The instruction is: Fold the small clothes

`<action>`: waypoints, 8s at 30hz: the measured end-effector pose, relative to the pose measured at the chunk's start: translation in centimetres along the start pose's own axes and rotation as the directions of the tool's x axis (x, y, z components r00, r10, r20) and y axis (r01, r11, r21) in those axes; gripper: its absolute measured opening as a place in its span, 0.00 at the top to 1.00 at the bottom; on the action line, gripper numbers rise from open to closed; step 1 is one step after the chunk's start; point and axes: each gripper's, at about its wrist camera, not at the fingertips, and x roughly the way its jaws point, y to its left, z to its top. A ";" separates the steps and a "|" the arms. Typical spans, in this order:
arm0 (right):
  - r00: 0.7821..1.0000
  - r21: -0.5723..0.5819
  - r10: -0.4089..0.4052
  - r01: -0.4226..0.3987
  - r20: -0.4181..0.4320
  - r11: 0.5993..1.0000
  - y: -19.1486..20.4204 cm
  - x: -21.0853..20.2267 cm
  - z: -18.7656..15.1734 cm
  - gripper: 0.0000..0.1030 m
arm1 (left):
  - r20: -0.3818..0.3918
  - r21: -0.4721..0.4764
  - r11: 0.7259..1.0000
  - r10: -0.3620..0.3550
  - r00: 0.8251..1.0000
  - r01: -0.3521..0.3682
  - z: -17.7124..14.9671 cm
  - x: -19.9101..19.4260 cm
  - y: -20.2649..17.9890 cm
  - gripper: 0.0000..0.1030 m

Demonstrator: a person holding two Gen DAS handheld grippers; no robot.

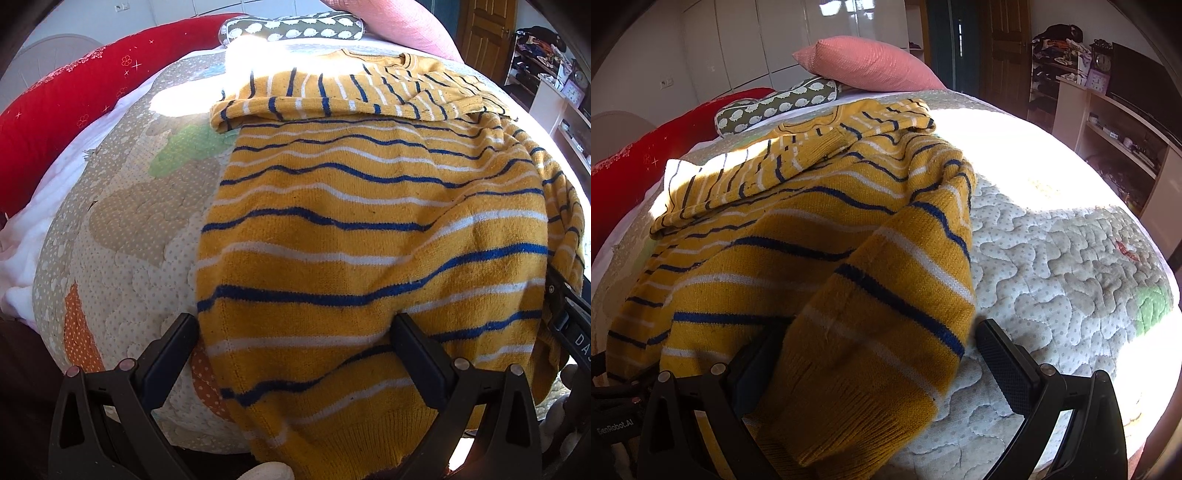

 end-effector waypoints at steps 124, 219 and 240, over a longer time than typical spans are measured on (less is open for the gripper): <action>0.935 -0.586 0.245 -0.352 -0.257 0.730 25.7 7.4 15.3 0.49 | 0.252 -0.285 0.942 -0.105 0.962 0.178 -2.9 -4.4 12.8 0.01; 0.977 0.600 0.190 -0.212 0.102 0.771 -26.8 1.1 12.8 0.89 | 0.132 -0.108 0.978 -0.164 0.978 0.178 -1.4 -6.8 6.7 0.51; 0.940 0.114 0.339 -0.342 0.047 0.933 -10.8 -5.7 11.0 0.51 | 0.192 -0.344 0.939 0.104 0.976 -0.032 0.8 -6.7 16.7 0.34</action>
